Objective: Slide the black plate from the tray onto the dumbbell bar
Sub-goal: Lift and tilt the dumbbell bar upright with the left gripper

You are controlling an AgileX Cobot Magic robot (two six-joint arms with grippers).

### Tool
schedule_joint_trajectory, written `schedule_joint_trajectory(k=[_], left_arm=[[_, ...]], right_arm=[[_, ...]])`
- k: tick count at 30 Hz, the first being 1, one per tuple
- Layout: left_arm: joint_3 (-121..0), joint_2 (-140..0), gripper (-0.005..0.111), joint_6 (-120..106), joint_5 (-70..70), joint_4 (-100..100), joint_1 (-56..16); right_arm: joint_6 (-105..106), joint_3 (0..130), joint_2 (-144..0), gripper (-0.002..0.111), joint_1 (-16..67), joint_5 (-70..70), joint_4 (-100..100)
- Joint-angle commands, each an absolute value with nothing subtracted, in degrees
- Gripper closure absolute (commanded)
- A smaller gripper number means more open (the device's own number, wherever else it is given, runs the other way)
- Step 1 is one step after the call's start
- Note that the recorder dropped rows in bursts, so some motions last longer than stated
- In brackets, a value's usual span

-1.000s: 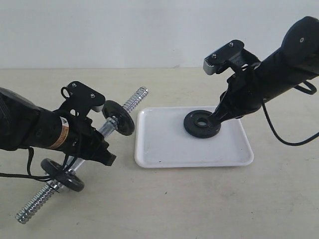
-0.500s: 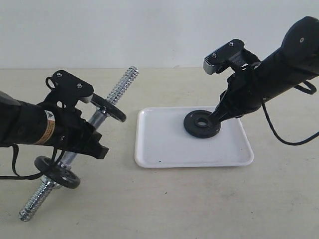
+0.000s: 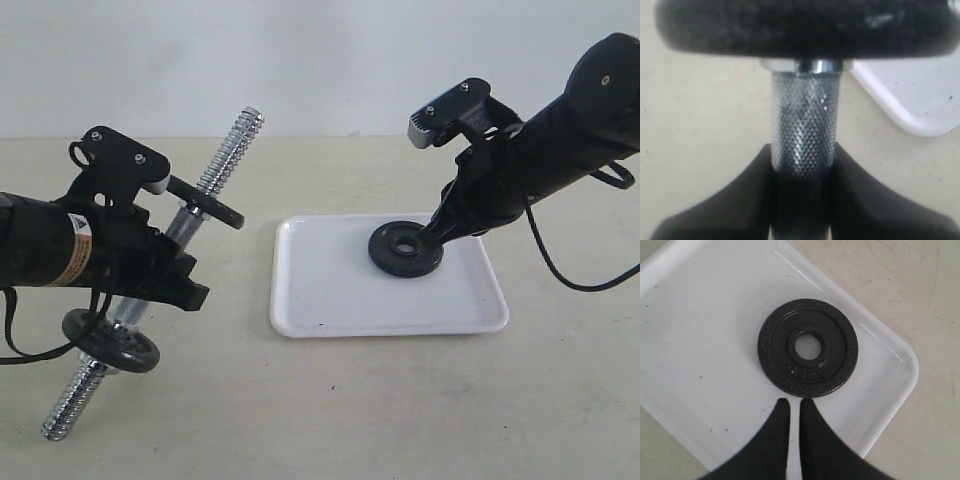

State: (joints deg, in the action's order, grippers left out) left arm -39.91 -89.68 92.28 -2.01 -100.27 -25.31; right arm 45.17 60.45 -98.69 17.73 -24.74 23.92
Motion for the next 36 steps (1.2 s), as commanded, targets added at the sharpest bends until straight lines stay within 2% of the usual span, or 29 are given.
schedule_joint_trajectory(k=[1,36], left_arm=[[-41.91,-84.74,0.102,93.61,-4.98,-99.95,-25.34],[-39.65,-81.76,0.102,94.26,-4.49,-99.95,-25.34]], right_arm=[[45.57,60.7,-98.66,0.104,17.76,-24.28,23.67],[47.11,60.7,-98.77,0.104,17.76,-19.3,24.95]])
